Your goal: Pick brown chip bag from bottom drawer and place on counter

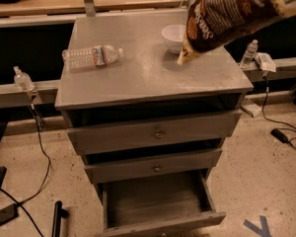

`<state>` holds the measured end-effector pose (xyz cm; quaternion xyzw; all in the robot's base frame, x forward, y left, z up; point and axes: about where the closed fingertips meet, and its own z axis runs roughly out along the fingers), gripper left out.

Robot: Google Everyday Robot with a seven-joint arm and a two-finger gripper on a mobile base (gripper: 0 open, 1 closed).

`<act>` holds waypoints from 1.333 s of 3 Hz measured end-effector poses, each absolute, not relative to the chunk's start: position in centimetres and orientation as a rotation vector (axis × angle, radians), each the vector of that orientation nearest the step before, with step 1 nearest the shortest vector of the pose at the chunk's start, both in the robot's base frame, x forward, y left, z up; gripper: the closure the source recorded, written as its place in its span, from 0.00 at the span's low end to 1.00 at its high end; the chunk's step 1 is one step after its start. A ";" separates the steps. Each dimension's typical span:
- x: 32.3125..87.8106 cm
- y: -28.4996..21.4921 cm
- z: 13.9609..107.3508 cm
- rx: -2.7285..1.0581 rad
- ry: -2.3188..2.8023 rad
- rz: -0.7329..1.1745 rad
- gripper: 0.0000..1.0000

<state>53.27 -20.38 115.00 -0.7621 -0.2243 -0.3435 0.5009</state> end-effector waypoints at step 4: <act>61.3 -17.8 114.3 -1.726 -0.502 -0.933 1.00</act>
Offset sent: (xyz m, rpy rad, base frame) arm 0.0052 -0.0083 0.0193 0.0425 -0.0434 -0.0410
